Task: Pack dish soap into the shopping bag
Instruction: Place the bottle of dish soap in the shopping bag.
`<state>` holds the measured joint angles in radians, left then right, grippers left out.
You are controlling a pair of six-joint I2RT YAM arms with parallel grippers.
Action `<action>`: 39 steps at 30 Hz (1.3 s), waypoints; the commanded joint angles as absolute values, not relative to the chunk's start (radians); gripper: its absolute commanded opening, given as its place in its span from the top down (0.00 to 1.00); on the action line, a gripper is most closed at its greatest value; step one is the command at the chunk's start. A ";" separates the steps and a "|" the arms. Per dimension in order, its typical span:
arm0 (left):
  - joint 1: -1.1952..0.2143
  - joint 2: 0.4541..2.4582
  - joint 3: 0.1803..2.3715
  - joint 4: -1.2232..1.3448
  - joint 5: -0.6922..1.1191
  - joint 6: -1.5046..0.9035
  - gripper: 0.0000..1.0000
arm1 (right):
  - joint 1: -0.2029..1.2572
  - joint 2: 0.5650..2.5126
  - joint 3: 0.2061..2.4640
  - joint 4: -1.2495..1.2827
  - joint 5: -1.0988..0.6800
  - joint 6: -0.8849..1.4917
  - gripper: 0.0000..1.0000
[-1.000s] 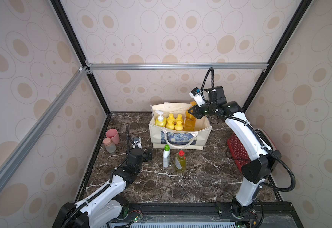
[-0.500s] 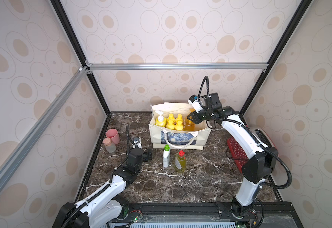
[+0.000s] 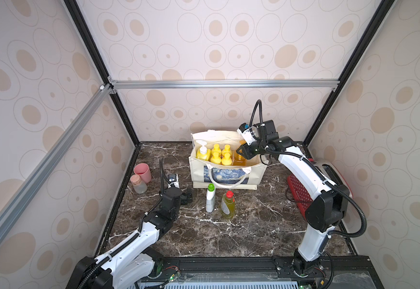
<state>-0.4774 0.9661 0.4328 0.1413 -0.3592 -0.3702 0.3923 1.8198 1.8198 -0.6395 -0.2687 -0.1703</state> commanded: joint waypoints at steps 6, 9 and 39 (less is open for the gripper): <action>-0.471 0.958 0.469 0.143 -0.357 -0.376 0.01 | 0.399 1.828 1.809 -0.532 -0.314 -0.150 0.82; -0.472 0.956 0.468 0.143 -0.357 -0.376 0.01 | 0.403 1.835 1.811 -0.541 -0.321 -0.146 0.76; -0.472 0.892 0.741 -0.081 -0.167 -0.390 0.01 | 0.391 1.363 1.686 -0.835 0.089 0.048 0.24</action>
